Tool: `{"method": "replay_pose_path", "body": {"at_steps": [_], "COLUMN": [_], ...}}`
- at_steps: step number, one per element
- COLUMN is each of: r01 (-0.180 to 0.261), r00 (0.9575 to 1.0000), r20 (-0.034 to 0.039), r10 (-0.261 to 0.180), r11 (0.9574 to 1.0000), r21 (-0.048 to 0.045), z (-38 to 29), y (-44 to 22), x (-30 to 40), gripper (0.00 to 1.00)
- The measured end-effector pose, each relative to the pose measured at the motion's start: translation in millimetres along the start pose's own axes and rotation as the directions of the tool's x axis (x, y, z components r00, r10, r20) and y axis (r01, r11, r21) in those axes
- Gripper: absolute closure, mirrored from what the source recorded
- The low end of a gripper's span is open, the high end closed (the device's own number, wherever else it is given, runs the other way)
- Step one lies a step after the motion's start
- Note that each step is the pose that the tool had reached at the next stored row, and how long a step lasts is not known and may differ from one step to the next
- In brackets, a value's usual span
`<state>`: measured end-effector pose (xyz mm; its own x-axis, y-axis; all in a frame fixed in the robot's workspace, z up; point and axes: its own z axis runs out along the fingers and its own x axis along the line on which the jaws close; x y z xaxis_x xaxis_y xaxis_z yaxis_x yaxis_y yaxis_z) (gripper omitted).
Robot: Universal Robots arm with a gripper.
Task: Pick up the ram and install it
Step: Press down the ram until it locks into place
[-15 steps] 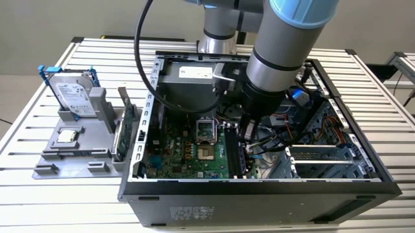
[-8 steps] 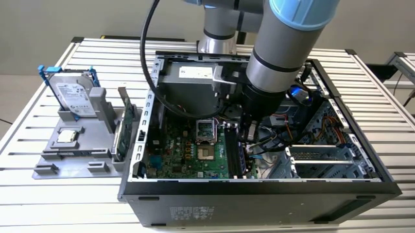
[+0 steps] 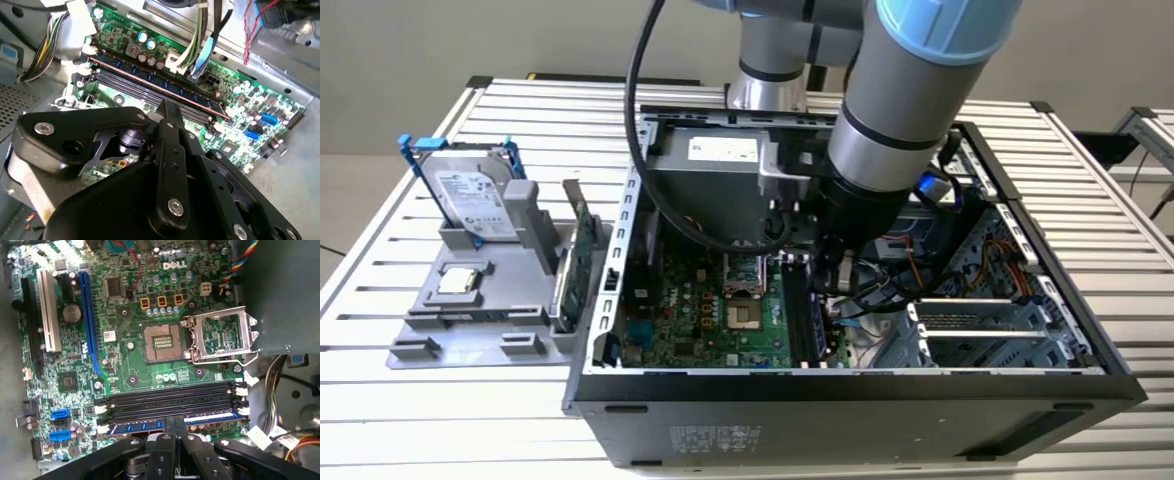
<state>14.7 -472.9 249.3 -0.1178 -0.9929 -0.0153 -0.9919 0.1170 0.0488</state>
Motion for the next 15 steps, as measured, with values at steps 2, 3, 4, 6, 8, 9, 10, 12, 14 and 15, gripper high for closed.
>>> {"method": "replay_pose_path", "body": {"at_steps": [2, 3, 4, 6, 8, 9, 10, 12, 14, 15], "r01": [0.025, 0.038, 0.050, 0.070, 0.084, 0.088, 0.089, 0.089, 0.090, 0.090], "r00": [0.9997, 0.9993, 0.9987, 0.9976, 0.9965, 0.9961, 0.9961, 0.9960, 0.9960, 0.9960], "r20": [0.0000, 0.0001, 0.0001, 0.0008, 0.0012, 0.0012, 0.0016, 0.0015, 0.0015, 0.0014], "r10": [-0.025, -0.038, -0.050, -0.070, -0.084, -0.088, -0.089, -0.089, -0.090, -0.090], "r11": [0.9997, 0.9993, 0.9987, 0.9976, 0.9965, 0.9961, 0.9961, 0.9960, 0.9960, 0.9960], "r21": [-0.0005, -0.0008, -0.0011, -0.0015, -0.0018, -0.0020, -0.0024, -0.0029, -0.0030, -0.0031], "z": [0.2, 0.3, 0.4, 0.5, 0.5, 0.4, 0.4, 0.4, 0.5, 0.7], "y": [-0.5, -0.8, -1.2, -2.6, -4.2, -4.3, -4.3, -4.3, -4.7, -4.9], "x": [-0.1, -0.1, -0.1, -0.4, -0.5, -0.5, -0.5, -0.5, -0.5, -0.6], "gripper": [1.00, 1.00, 1.00, 1.00, 1.00, 1.00, 1.00, 1.00, 1.00, 1.00]}}
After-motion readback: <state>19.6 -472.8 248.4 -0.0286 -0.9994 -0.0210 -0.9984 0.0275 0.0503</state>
